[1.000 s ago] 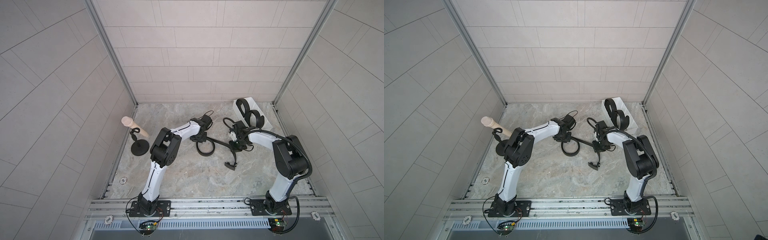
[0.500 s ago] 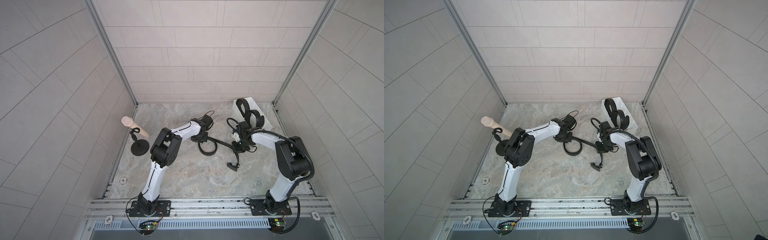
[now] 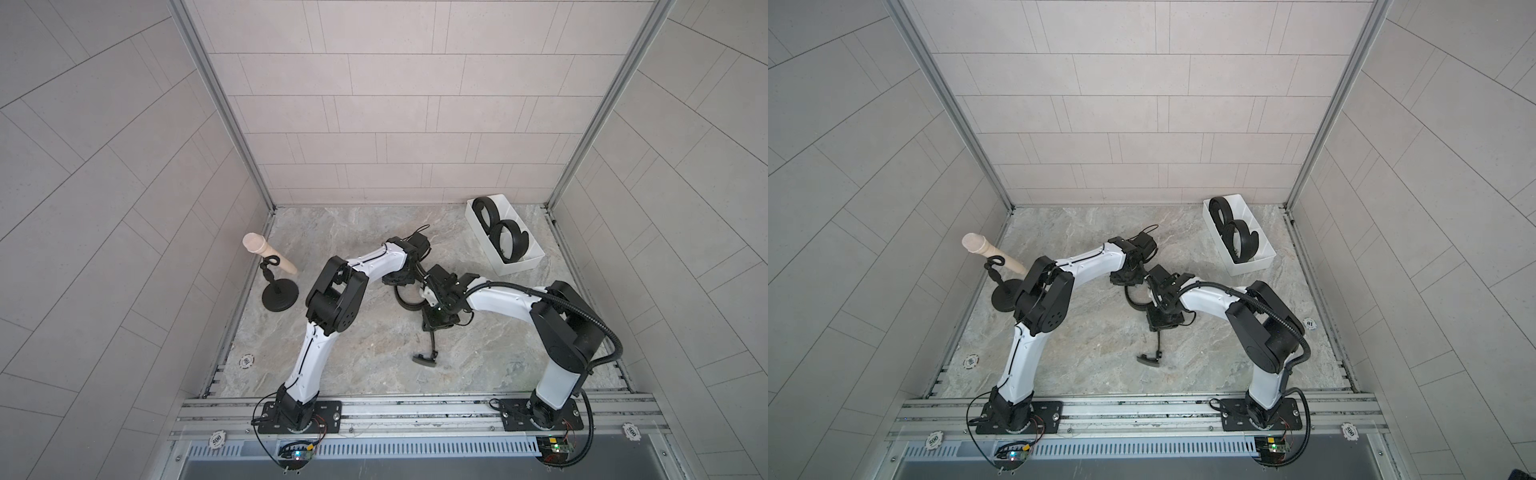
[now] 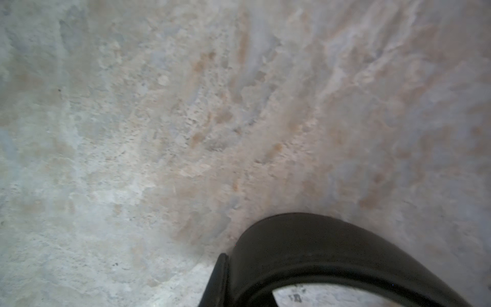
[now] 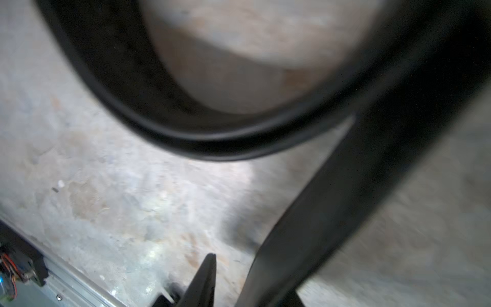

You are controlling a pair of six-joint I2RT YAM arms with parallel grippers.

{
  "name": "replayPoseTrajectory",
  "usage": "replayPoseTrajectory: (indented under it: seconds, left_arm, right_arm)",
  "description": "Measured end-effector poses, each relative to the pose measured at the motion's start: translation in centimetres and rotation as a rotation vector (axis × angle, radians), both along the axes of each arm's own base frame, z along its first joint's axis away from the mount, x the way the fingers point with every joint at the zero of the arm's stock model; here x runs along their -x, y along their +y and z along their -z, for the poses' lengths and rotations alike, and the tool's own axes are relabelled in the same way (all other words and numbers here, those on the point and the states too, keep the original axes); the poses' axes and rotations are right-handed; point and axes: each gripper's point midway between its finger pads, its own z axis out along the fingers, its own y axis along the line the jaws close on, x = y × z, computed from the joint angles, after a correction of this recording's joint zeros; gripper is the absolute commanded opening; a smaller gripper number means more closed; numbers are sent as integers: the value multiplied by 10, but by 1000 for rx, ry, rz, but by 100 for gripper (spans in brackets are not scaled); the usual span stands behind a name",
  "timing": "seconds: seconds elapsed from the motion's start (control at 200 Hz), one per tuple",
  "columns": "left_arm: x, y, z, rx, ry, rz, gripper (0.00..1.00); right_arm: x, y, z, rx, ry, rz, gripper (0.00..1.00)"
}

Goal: Place the belts into the storage roll
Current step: Roll the belt at the center of the board.

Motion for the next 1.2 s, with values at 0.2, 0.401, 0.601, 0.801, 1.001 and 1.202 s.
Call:
replayPoseTrajectory:
  seconds: [0.2, 0.401, 0.601, 0.801, 1.001, 1.202]
  left_arm:
    - [-8, 14, 0, -7, -3, -36, 2]
    - [-8, 13, 0, -28, -12, -27, 2]
    - [-8, 12, 0, -41, -15, -16, 2]
    - [-8, 12, 0, -41, -15, -16, 2]
    - [-7, 15, 0, -49, -9, -19, 2]
    - [-7, 19, 0, -58, -3, -23, 1]
  right_arm:
    - [-28, -12, -25, 10, -1, 54, 59]
    - [-90, -50, -52, 7, -98, 117, 67]
    - [-140, -19, -58, -44, -200, 38, 69]
    - [-154, -4, -30, -34, -192, -1, 61]
    - [-151, 2, -24, -49, -211, 4, 53]
    - [-136, 8, -16, -18, -220, 25, 34]
